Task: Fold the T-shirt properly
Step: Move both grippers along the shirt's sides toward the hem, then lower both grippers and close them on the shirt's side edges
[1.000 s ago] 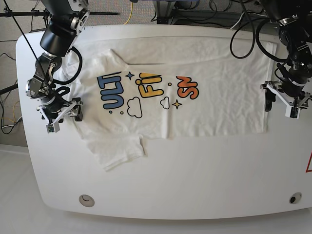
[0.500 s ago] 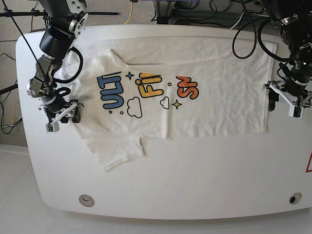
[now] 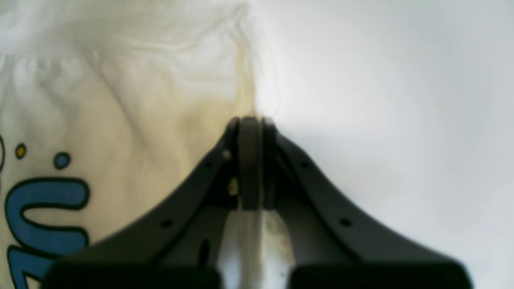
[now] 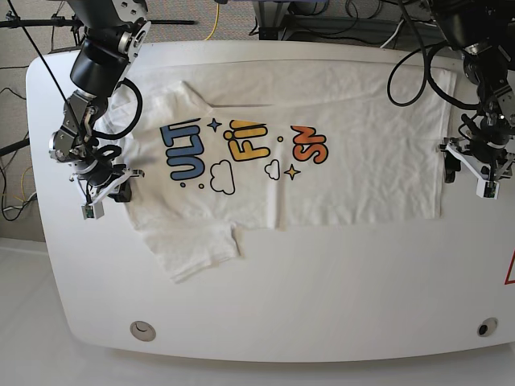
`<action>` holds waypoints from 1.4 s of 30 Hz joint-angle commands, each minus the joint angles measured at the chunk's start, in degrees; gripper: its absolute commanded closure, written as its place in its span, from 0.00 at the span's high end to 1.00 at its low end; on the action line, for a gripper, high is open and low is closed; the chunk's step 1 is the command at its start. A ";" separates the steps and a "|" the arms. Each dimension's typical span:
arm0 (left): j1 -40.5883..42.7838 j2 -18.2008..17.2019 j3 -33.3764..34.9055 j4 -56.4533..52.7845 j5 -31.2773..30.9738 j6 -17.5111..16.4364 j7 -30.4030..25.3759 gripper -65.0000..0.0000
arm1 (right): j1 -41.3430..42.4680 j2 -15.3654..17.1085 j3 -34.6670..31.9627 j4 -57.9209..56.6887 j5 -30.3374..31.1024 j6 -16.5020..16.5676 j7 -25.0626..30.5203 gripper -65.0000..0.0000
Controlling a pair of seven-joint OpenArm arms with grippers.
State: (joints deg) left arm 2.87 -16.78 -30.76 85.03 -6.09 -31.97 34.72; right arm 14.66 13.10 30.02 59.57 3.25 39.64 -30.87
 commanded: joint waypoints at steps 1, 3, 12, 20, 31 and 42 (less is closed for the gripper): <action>-3.18 -1.03 -0.40 -2.53 1.91 0.10 -1.36 0.68 | -0.28 0.39 -0.09 0.52 -0.48 0.36 -1.61 0.00; -4.68 -1.03 -0.40 -4.73 3.32 0.01 -1.45 0.68 | -0.63 0.39 -0.09 0.96 -0.48 0.36 -1.61 0.00; -9.95 -1.11 -0.05 -12.29 4.64 -0.17 -4.17 0.68 | -3.18 0.22 -0.09 7.20 -0.48 0.36 -1.61 0.00; -12.06 -0.85 1.27 -13.61 4.55 -1.31 -5.40 0.68 | -3.27 0.22 -0.09 7.99 -0.48 0.36 -3.54 0.00; -14.61 1.61 1.62 -18.27 4.46 -6.67 -5.58 0.68 | -3.27 0.30 -0.09 7.99 -0.48 0.36 -3.81 0.00; -15.49 1.43 1.27 -23.45 4.46 -6.67 -5.58 0.68 | -3.27 0.30 -0.09 7.99 -0.48 0.36 -3.98 0.00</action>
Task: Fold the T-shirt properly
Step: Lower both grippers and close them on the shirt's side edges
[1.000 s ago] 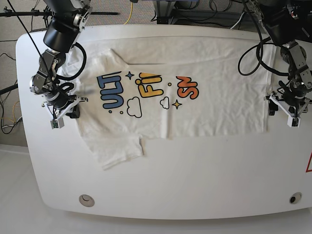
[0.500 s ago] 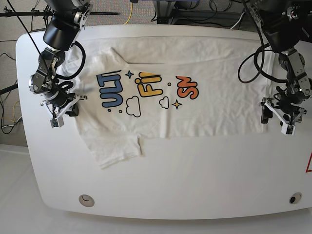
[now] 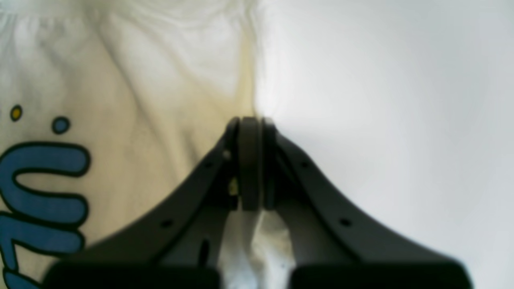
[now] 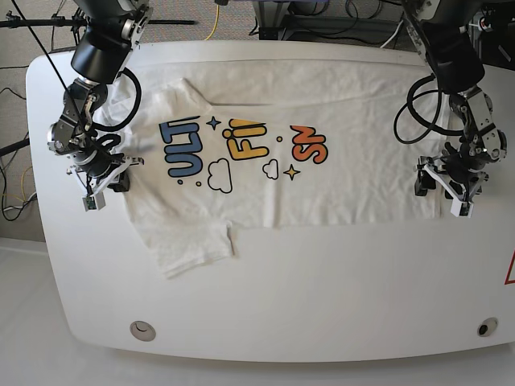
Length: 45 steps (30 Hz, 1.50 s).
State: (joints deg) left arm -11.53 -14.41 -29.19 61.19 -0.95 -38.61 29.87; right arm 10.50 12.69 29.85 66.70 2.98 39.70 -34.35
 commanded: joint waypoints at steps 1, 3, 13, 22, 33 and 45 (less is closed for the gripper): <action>-1.09 -0.93 -0.48 0.48 -0.68 -0.03 -0.72 0.68 | 0.88 0.72 0.09 0.86 -0.21 0.30 -0.51 0.00; -0.91 -0.93 -1.71 0.75 -0.68 -0.03 -0.72 0.68 | 0.88 0.72 0.09 0.86 -0.21 0.30 -0.51 0.00; -1.00 -1.72 -5.23 0.48 -0.50 -0.03 -0.81 0.68 | 0.79 0.81 0.09 0.86 -0.21 0.30 -0.51 0.00; -0.91 -0.22 -4.96 -1.28 -0.41 0.06 -3.89 0.68 | 0.79 0.81 0.09 0.86 -0.21 0.30 -0.51 0.00; -0.91 0.13 -0.74 -3.74 -0.59 -1.39 -3.89 0.61 | -0.17 0.81 0.09 1.04 -0.21 0.30 -0.51 0.00; -0.91 0.22 0.57 -3.83 -0.41 -1.39 -3.54 0.01 | -0.70 0.63 0.09 1.04 -0.13 0.30 -0.51 0.00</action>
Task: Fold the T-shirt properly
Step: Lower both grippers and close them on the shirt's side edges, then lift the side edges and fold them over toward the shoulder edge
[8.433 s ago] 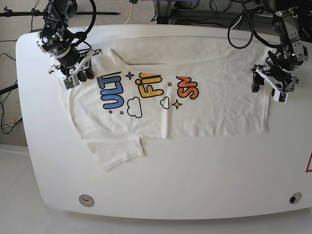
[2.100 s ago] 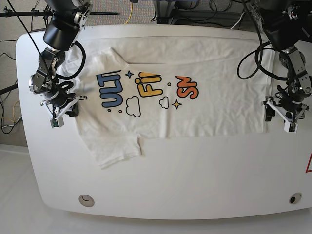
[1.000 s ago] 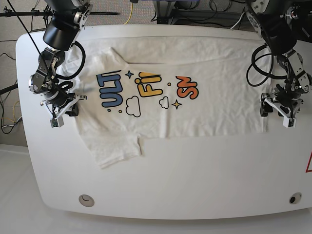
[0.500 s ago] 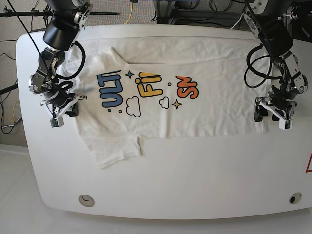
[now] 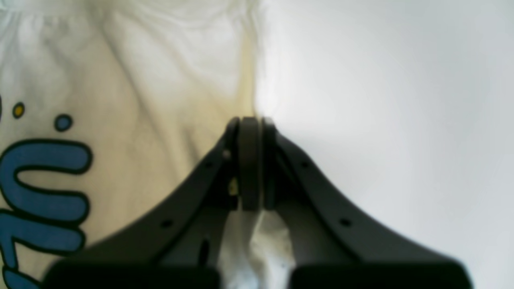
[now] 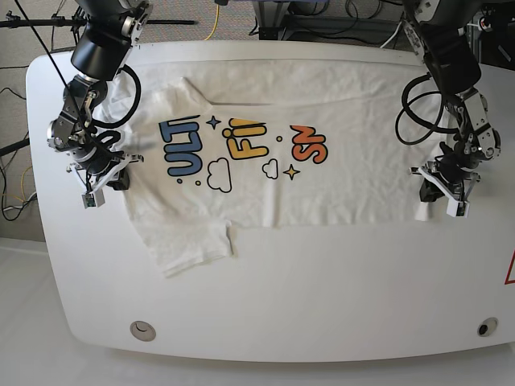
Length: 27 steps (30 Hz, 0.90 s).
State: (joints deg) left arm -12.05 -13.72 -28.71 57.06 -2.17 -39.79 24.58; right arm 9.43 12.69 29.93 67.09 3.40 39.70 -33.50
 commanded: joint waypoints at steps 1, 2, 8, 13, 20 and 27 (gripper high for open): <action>-0.39 -0.48 0.09 0.31 0.81 -0.21 1.75 0.01 | 0.37 0.63 0.00 0.65 -0.54 0.30 -1.36 0.00; -0.39 -0.48 0.09 0.31 0.81 -0.21 1.75 0.01 | 0.28 0.54 0.00 0.65 -0.45 0.30 -1.36 0.00; -0.39 -0.48 0.09 0.31 0.81 -0.21 1.84 0.01 | 0.28 -0.69 0.00 0.82 -0.63 0.30 -1.36 0.00; -0.74 -0.75 -0.08 0.39 0.72 -0.21 3.95 0.01 | 0.37 -0.86 0.00 2.23 -0.63 0.30 -1.36 0.00; -1.97 -1.45 -0.08 3.82 0.72 -0.21 5.88 0.01 | 0.81 -0.86 0.00 5.04 -0.63 0.30 -1.63 0.00; -4.78 -1.45 -0.08 4.09 0.81 -0.21 5.88 0.01 | 4.24 -0.78 -0.09 5.22 -0.63 0.30 -6.20 0.00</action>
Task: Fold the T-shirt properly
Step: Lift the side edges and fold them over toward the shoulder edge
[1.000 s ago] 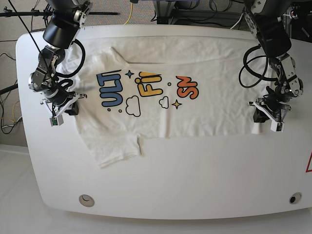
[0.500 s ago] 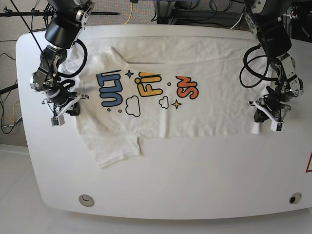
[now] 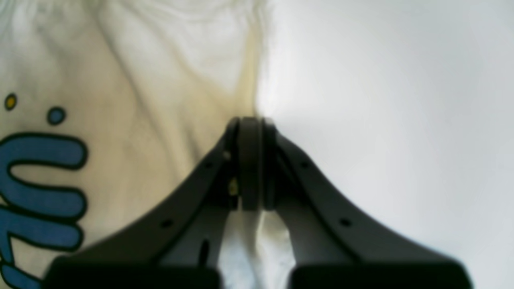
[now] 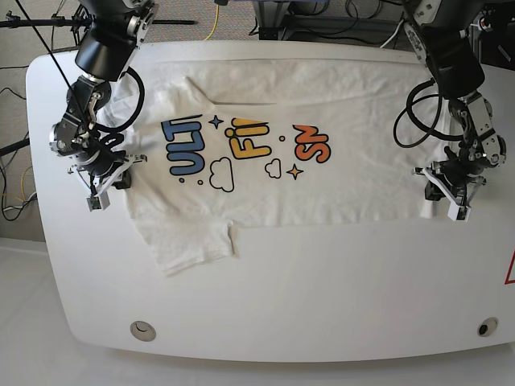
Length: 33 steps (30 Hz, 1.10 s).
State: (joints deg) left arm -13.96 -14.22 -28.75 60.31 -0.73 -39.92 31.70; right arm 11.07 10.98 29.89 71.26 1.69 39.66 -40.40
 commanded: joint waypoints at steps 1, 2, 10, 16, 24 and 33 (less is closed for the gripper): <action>-3.58 -0.95 0.05 0.83 -0.63 -0.08 -1.24 0.01 | 3.04 0.93 -0.04 1.04 1.08 0.34 0.27 0.00; -4.02 -0.95 0.05 0.83 -0.63 -0.08 -1.24 0.01 | 3.30 0.93 -0.04 1.04 1.08 0.34 0.18 0.00; -5.87 -0.86 0.14 1.27 -0.63 -0.08 -0.89 0.01 | 5.06 0.93 -0.04 1.57 1.08 0.34 -0.34 0.00; -6.31 -1.03 0.14 1.80 -0.72 -0.08 2.19 0.01 | 4.09 0.93 0.13 6.49 1.08 0.34 -3.33 0.00; -5.69 -1.21 -0.13 7.60 -0.72 -0.08 5.70 0.01 | 0.31 0.84 0.13 16.78 1.08 0.34 -9.31 0.00; -2.44 -2.18 -0.13 16.21 -0.72 -0.08 11.07 0.01 | -4.35 0.75 0.22 25.04 1.08 0.34 -14.06 0.00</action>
State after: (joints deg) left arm -15.64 -15.14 -28.62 73.52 -1.13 -40.25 43.03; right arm 6.39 10.96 29.91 94.02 2.81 40.36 -54.46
